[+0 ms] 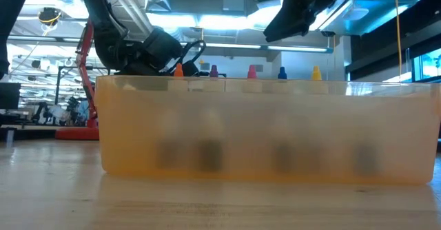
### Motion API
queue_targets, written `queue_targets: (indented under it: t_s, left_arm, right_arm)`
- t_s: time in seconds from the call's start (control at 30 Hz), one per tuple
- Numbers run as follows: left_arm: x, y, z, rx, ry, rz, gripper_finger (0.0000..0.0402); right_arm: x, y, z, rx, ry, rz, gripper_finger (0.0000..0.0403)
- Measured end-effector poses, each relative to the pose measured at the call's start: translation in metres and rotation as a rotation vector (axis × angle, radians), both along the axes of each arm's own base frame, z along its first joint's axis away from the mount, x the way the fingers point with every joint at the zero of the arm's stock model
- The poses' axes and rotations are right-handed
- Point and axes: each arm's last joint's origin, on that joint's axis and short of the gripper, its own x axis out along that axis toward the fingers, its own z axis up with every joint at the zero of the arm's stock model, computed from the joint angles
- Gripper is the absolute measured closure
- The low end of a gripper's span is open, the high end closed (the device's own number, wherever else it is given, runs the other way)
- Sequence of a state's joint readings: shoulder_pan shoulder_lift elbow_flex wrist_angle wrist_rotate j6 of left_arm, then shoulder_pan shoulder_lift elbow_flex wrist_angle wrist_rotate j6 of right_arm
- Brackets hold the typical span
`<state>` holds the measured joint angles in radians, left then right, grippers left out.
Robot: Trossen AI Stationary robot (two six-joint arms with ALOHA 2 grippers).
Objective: Pick & Place food coloring
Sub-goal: Put the small red food coloring bottle into the orange bin
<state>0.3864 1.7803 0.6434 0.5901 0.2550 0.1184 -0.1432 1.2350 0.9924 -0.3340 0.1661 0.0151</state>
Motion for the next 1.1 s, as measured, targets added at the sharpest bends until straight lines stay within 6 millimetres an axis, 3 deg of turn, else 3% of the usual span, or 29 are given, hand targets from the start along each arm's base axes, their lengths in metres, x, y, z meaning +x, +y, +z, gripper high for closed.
queue_targets:
  t_s: [0.27,0.7,0.9,1.1]
  left_arm:
    - [-0.001,0.001,-0.002,-0.006,0.024,0.018,0.0194]
    - [-0.004,0.003,-0.003,0.045,0.035,-0.031,0.0207]
    - [-0.021,-0.002,-0.009,0.066,-0.08,-0.002,0.021]
    - [-0.026,-0.011,-0.016,0.066,-0.063,-0.033,0.0211]
  right_arm:
    - [-0.001,-0.005,0.0,0.001,0.001,-0.019,0.0205]
    - [-0.003,-0.004,-0.004,-0.004,0.054,-0.008,0.0205]
    - [-0.004,-0.004,-0.005,0.012,0.061,-0.019,0.0205]
    - [-0.004,-0.005,-0.005,0.01,0.061,-0.019,0.0205]
